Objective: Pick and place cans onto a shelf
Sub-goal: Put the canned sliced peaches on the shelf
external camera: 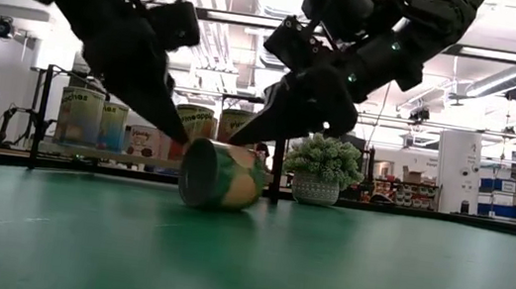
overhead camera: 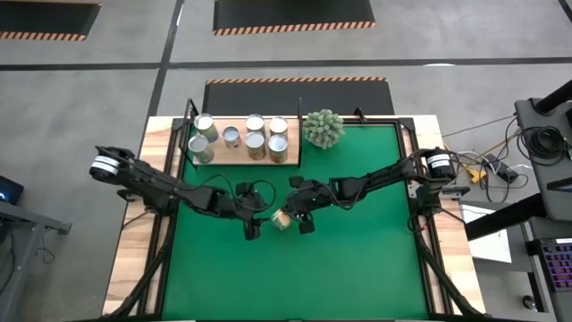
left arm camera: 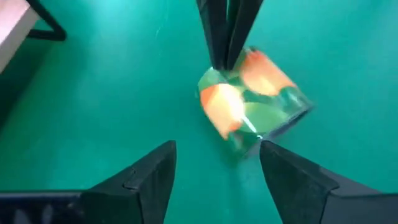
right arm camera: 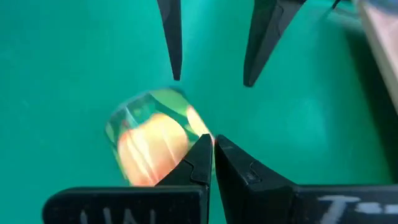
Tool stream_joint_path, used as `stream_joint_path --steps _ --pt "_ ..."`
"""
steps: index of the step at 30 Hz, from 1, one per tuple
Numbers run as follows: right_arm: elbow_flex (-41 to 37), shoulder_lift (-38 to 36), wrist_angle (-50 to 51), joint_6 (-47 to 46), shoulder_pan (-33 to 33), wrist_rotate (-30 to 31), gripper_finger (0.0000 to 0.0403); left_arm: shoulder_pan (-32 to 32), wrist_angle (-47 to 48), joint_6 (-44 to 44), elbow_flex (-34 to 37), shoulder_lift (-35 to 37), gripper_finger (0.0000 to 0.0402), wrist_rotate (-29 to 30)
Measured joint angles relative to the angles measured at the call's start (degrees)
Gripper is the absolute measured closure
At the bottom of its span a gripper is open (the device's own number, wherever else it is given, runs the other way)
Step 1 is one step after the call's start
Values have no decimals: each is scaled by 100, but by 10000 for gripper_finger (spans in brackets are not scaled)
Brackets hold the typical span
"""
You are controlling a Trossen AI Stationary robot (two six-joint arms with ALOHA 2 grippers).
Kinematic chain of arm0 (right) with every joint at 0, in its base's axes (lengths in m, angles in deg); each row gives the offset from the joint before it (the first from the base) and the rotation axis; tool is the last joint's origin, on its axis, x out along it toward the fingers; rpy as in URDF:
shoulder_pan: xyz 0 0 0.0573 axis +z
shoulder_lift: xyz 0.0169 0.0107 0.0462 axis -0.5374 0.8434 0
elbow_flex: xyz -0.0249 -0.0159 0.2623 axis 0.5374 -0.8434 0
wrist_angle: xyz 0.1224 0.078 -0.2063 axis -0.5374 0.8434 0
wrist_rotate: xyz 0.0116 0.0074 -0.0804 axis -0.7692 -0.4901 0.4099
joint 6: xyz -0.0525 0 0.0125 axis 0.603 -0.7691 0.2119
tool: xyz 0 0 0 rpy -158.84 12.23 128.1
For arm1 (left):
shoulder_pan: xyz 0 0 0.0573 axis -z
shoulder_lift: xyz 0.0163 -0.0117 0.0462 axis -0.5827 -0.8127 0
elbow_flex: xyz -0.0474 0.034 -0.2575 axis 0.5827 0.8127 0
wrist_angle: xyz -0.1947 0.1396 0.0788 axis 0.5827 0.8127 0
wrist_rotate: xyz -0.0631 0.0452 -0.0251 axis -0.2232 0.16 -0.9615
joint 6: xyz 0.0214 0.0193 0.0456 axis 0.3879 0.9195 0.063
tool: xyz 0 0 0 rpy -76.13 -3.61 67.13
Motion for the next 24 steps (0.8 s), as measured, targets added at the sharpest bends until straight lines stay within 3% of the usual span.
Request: stream_joint_path --steps 9,19,24 --pt "-22 -11 243 -53 0 3 394 26 -1076 125 2 -787 202 -89" --pt "-24 -596 1131 -240 67 -7 394 61 -1589 254 -3 -873 216 -484" --pt "-52 -892 1860 -401 360 -505 394 77 -2209 473 0 -1081 221 -607"
